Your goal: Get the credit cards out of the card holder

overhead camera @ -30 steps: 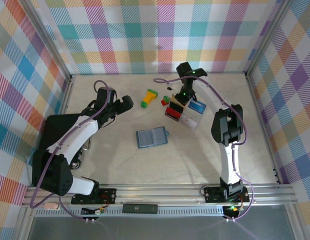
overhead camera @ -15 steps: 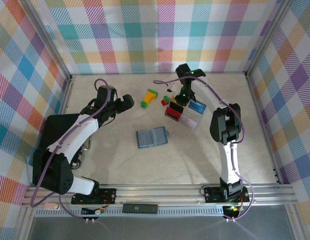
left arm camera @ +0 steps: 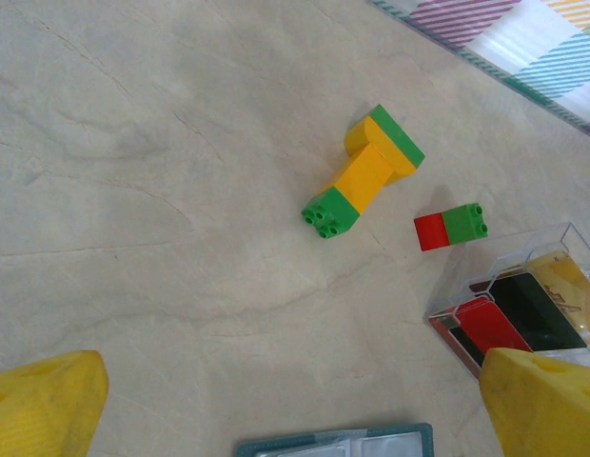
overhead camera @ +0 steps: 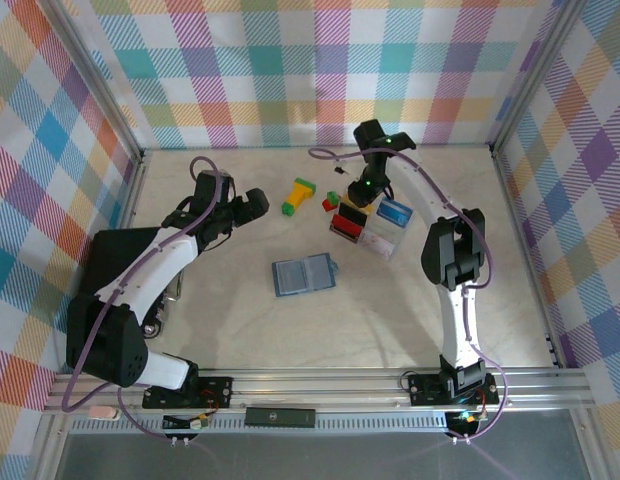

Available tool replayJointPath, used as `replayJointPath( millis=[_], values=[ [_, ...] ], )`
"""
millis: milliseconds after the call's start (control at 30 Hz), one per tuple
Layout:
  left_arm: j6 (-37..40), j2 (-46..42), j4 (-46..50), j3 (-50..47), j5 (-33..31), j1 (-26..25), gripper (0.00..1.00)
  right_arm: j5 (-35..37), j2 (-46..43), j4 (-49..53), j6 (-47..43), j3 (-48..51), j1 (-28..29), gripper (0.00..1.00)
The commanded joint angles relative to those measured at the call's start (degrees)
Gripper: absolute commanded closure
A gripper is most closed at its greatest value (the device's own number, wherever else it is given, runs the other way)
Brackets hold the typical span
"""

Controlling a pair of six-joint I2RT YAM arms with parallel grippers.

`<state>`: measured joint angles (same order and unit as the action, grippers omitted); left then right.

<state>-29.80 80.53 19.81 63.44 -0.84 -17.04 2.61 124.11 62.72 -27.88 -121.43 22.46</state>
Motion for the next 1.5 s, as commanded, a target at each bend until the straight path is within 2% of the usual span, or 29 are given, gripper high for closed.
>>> replayJointPath(
  millis=[0,100,167,367,533,667,833,1000,1200,1467],
  values=[
    [-1.1,-3.4,1.1,-1.8,-1.7,1.2,0.0,-4.0,-7.8,-1.5,11.5,2.7,0.2,0.56],
    [-2.2,-4.9,2.1,-3.1,-2.6,1.8,0.0,-6.2,-13.6,-6.7,19.9,9.5,1.9,0.49],
    [-3.2,-5.8,3.4,-3.6,-2.3,2.7,0.0,-5.0,-17.6,-9.9,25.1,14.7,3.8,0.44],
    [-4.4,-8.9,5.5,-4.7,-0.2,4.3,0.0,-8.1,-23.7,-11.8,40.2,23.7,6.7,0.3],
    [-4.1,-11.0,6.2,-6.3,-0.3,5.5,0.0,-7.3,-26.1,-17.1,51.5,32.6,12.3,0.26],
    [-3.4,-11.2,6.0,-8.0,0.2,6.8,0.0,-5.6,-23.5,-18.8,57.7,34.2,17.8,0.26],
    [-3.1,-10.7,5.9,-9.4,1.5,8.6,0.0,-5.0,-16.8,-18.7,61.2,30.7,23.1,0.29],
    [-2.5,-11.1,6.2,-10.5,1.4,10.1,0.0,-4.4,-9.8,-16.6,61.3,25.2,25.9,0.32],
    [-3.6,-12.2,5.7,-12.6,0.7,10.5,0.0,-1.6,-2.5,-13.0,60.1,19.4,27.1,0.34],
    [-2.9,-14.5,3.8,-15.5,1.5,10.5,0.0,-1.2,2.8,-9.5,60.5,15.2,27.2,0.33]
  ],
)
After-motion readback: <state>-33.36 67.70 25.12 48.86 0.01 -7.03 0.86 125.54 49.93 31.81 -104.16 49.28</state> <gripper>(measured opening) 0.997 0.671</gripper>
